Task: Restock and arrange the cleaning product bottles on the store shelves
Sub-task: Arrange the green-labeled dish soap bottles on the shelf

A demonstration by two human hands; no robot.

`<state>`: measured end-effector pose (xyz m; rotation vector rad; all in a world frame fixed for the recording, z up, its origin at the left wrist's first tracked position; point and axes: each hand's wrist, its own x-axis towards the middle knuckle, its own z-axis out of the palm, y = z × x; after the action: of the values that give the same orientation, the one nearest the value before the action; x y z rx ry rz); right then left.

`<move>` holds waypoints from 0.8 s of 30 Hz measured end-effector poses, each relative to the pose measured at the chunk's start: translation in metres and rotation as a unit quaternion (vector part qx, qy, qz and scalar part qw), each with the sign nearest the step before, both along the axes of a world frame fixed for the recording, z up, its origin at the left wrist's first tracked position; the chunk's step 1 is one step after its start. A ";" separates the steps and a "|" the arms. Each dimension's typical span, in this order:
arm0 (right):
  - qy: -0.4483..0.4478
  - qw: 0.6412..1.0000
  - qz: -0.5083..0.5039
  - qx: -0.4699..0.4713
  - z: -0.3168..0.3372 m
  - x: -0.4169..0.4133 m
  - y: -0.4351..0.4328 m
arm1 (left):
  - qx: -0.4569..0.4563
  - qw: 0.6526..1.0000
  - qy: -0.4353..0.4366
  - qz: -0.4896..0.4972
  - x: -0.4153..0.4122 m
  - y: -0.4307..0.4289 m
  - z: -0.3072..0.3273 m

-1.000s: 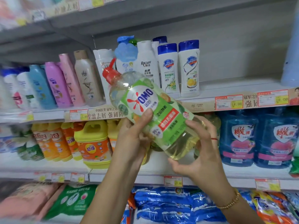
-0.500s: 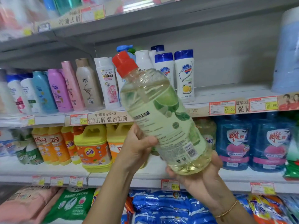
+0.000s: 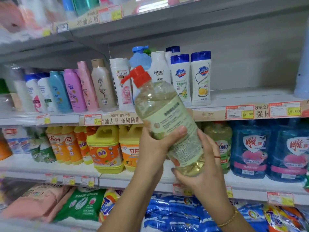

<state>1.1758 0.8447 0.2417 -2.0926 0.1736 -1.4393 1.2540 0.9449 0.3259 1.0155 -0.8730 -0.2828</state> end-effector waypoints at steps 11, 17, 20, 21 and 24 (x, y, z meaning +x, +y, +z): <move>0.099 0.788 0.518 0.317 0.005 -0.017 -0.027 | -0.013 0.988 -0.017 -0.154 0.032 0.008 0.002; 0.083 0.856 0.391 0.329 0.010 -0.005 -0.011 | 0.046 0.989 -0.121 0.076 0.022 0.019 0.009; 0.075 0.946 0.201 0.243 0.007 0.007 0.007 | 0.068 0.972 -0.126 0.187 -0.002 0.011 0.003; 0.077 0.961 0.145 0.222 0.003 0.011 0.010 | 0.071 0.968 -0.130 0.202 -0.008 0.006 -0.001; 0.104 0.966 0.084 0.221 -0.003 0.012 0.001 | 0.096 0.961 -0.150 0.210 -0.015 -0.003 -0.014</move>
<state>1.1876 0.8460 0.2382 -1.8310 0.3561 -0.9712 1.2389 0.9424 0.3124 1.4207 -0.8868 0.1551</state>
